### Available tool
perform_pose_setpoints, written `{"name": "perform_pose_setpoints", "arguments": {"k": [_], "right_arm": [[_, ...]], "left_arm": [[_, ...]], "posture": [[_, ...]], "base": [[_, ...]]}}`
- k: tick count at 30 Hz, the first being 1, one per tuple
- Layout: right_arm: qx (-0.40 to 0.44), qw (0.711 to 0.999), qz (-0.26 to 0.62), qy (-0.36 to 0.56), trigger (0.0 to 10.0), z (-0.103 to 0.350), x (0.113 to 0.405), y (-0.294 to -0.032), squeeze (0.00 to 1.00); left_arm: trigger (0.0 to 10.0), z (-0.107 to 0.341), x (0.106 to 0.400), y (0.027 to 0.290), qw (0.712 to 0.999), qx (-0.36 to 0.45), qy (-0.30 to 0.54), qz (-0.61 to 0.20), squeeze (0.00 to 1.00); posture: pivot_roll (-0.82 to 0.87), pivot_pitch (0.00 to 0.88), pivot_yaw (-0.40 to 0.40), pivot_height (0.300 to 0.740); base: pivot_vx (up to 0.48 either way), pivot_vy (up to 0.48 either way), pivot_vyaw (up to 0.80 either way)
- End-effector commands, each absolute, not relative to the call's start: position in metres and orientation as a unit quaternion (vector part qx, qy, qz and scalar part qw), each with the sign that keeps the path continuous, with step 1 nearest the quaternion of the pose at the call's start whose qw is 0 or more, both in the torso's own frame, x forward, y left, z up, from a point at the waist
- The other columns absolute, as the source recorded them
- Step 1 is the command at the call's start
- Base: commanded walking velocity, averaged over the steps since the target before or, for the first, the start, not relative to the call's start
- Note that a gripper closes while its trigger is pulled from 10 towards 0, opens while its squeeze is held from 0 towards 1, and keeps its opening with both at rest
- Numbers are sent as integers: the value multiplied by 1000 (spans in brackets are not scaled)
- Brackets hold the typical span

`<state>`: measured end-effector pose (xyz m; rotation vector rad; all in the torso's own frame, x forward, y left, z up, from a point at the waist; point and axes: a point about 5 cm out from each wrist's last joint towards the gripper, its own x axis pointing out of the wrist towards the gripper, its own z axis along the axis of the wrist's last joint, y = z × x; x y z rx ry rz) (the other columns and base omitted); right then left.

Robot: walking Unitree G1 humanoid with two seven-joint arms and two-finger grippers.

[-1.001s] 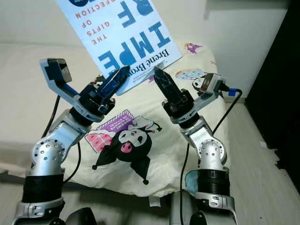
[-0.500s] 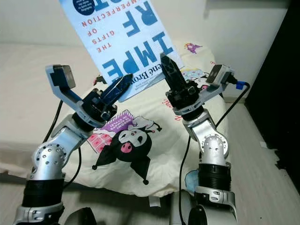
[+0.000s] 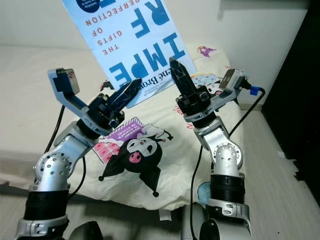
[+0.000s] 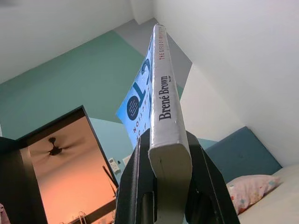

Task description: Clean up the room

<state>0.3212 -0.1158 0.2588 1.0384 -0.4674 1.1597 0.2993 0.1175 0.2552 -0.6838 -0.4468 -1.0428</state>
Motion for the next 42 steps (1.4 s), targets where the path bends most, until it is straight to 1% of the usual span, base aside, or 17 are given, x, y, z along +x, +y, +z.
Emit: {"name": "perform_pose_setpoints", "arguments": {"k": [1, 7, 9, 10, 12, 13, 17, 19, 21, 22, 23, 24, 25, 27, 34, 41, 42], "right_arm": [[450, 695, 525, -197, 0, 260, 322, -108, 0], [446, 709, 509, -196, 0, 258, 325, -110, 0], [445, 722, 492, -195, 0, 255, 329, -113, 0], [445, 722, 492, -195, 0, 255, 329, -113, 0], [444, 739, 467, -196, 0, 250, 334, -117, 0], [444, 739, 467, -196, 0, 250, 334, -117, 0], [452, 770, 410, -186, 0, 239, 346, -127, 0], [451, 780, 396, -177, 0, 234, 349, -130, 0], [447, 784, 394, -172, 0, 232, 350, -131, 0], [445, 787, 393, -168, 0, 231, 350, -131, 0], [445, 787, 393, -168, 0, 231, 350, -131, 0], [444, 787, 394, -167, 0, 230, 350, -131, 0], [443, 787, 396, -167, 0, 229, 350, -131, 0], [441, 787, 399, -166, 0, 228, 349, -130, 0], [437, 788, 404, -161, 0, 224, 349, -125, 0], [436, 788, 404, -157, 0, 220, 349, -124, 0], [437, 788, 405, -156, 0, 220, 349, -123, 0]], "left_arm": [[10000, 257, 305, 118, 802, -314, -213, -462, 1000], [10000, 254, 307, 118, 808, -318, -208, -450, 1000], [10000, 249, 312, 123, 820, -319, -203, -429, 1000], [10000, 249, 312, 123, 820, -319, -203, -429, 1000], [10000, 241, 320, 132, 838, -323, -193, -395, 1000], [10000, 241, 320, 132, 838, -323, -193, -395, 1000], [10000, 224, 332, 153, 870, -338, -176, -313, 1000], [10000, 217, 337, 160, 881, -345, -167, -278, 1000], [10000, 215, 339, 163, 886, -346, -163, -263, 1000], [10000, 209, 344, 167, 896, -349, -148, -232, 1000], [10000, 209, 344, 167, 896, -349, -148, -232, 1000], [10000, 204, 348, 170, 904, -353, -134, -204, 349], [10000, 198, 351, 171, 911, -350, -118, -183, 0], [10000, 191, 353, 172, 918, -346, -101, -166, 0], [10000, 183, 355, 165, 918, -350, -88, -164, 0], [10000, 178, 355, 164, 921, -348, -79, -154, 0], [10000, 177, 356, 163, 923, -345, -76, -153, 0]], "posture": [[-122, 0, -26, 467], [-122, 0, -27, 467], [-119, 0, -26, 467], [-119, 0, -26, 467], [-116, 0, -26, 467], [-116, 0, -26, 467], [-110, 0, -28, 467], [-109, 0, -29, 467], [-109, 0, -29, 467], [-105, 0, -29, 472], [-105, 0, -29, 472], [-107, 0, -28, 477], [-108, 0, -28, 482], [-107, 0, -29, 491], [-100, 0, -30, 526], [-100, 0, -29, 551], [-100, 0, -27, 561]], "base": [[0, 0, 0], [0, 0, 0], [0, 0, 0], [0, 0, 0], [0, 0, 0], [0, 0, 0], [0, 0, 0], [0, 0, 0], [0, 0, 0], [0, 0, 0], [0, 0, 0], [0, 0, 0], [0, 0, 0], [0, 0, 0], [0, 0, 0], [0, 0, 0], [0, 0, 0]]}}
